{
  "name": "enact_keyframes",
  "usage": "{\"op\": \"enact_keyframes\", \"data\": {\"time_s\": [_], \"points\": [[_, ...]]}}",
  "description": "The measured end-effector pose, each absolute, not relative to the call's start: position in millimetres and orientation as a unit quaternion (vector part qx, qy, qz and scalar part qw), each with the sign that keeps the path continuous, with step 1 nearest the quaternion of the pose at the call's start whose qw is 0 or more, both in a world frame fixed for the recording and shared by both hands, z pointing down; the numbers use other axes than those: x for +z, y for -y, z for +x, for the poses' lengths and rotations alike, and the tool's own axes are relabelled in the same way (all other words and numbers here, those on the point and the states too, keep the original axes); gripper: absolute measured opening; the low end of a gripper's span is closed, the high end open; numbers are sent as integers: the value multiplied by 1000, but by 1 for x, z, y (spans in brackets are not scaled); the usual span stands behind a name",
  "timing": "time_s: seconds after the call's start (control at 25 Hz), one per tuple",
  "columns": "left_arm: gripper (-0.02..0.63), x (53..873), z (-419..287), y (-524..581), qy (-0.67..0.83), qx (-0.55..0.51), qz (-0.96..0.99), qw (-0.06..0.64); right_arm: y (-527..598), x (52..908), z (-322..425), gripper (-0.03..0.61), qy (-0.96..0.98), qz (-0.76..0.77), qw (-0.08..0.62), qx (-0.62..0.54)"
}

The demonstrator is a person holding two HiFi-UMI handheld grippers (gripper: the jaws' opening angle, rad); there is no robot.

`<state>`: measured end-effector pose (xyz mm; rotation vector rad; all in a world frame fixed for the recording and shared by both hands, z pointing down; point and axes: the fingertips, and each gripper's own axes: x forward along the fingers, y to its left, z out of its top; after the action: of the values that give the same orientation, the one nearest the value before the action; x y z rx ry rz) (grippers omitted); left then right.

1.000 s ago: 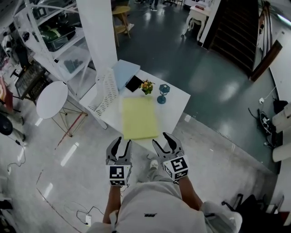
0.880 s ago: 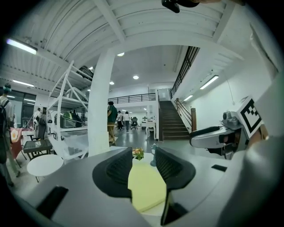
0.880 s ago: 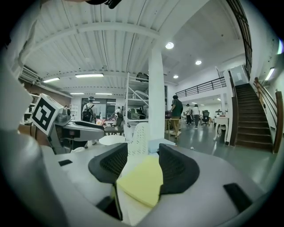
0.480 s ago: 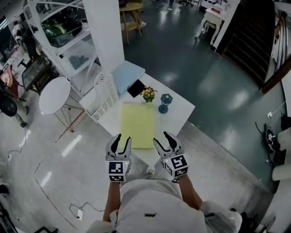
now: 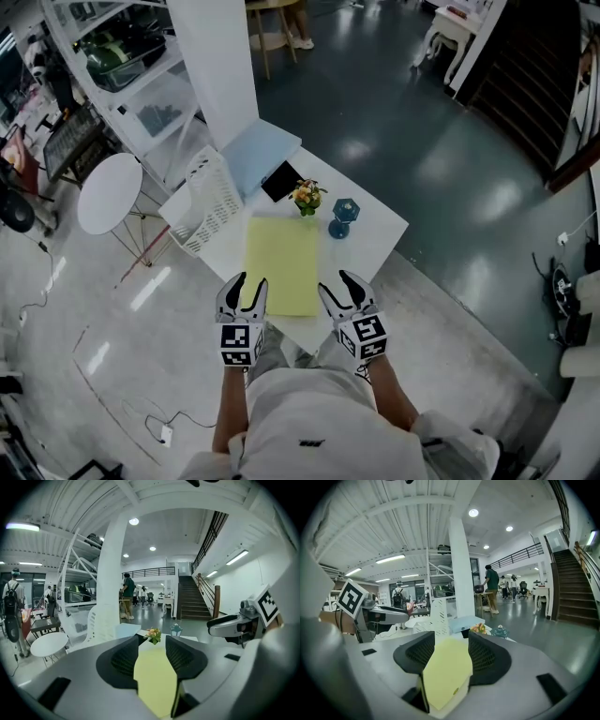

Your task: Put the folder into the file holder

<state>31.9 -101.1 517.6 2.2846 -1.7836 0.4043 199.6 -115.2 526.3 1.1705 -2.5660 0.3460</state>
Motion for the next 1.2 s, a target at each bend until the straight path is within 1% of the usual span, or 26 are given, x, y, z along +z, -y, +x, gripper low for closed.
{"op": "enact_keyframes", "data": {"time_s": [0.44, 0.72, 0.92, 1.2], "points": [[203, 579, 5, 180, 557, 170, 796, 166, 186, 572, 182, 218, 859, 449, 183, 162], [220, 630, -14, 217, 527, 198, 800, 209, 220, 616, 170, 218, 834, 467, 218, 196], [252, 667, -24, 234, 506, 209, 798, 252, 238, 648, 165, 218, 823, 466, 244, 215], [298, 713, -30, 249, 485, 217, 789, 308, 257, 685, 159, 241, 809, 459, 272, 247]]}}
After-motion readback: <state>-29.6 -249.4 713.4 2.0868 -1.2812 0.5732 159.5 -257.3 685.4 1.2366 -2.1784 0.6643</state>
